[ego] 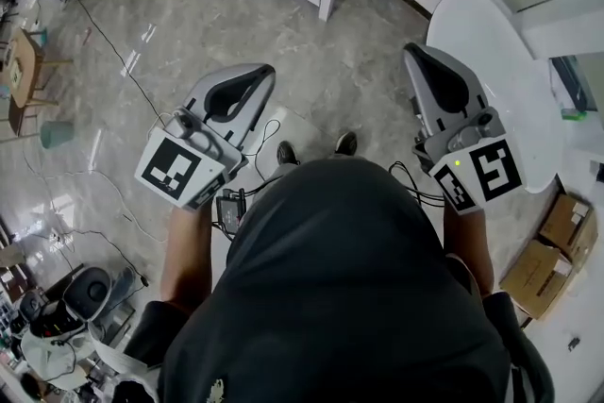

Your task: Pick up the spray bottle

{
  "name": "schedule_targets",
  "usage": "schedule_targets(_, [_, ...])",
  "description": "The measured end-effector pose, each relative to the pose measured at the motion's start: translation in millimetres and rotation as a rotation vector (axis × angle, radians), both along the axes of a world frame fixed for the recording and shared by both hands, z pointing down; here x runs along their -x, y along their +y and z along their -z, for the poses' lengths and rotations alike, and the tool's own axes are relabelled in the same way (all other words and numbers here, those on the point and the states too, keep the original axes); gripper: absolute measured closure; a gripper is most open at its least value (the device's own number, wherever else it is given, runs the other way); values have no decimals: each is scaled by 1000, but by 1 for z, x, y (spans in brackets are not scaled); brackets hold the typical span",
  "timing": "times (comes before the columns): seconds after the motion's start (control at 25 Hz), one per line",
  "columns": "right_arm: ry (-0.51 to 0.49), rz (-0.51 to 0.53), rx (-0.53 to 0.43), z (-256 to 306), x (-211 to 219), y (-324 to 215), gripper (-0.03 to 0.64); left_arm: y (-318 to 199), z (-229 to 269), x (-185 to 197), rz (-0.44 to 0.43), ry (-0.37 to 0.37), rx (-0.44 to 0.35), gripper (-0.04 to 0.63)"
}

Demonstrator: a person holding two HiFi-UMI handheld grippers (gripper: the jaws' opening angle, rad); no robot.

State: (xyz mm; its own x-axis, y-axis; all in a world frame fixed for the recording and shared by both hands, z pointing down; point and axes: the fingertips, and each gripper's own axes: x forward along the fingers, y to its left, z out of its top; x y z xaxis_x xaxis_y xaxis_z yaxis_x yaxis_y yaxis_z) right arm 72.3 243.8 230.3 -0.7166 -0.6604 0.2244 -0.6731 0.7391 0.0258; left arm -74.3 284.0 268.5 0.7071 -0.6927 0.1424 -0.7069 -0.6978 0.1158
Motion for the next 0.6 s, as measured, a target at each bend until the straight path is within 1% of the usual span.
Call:
schedule_targets(0.24, [-23, 23, 0, -1, -32, -24, 609, -21, 5, -40, 2, -23, 3, 591])
schedule_targets(0.6, [-67, 10, 25, -15, -98, -43, 609, -36, 6, -102, 3, -70, 13, 591])
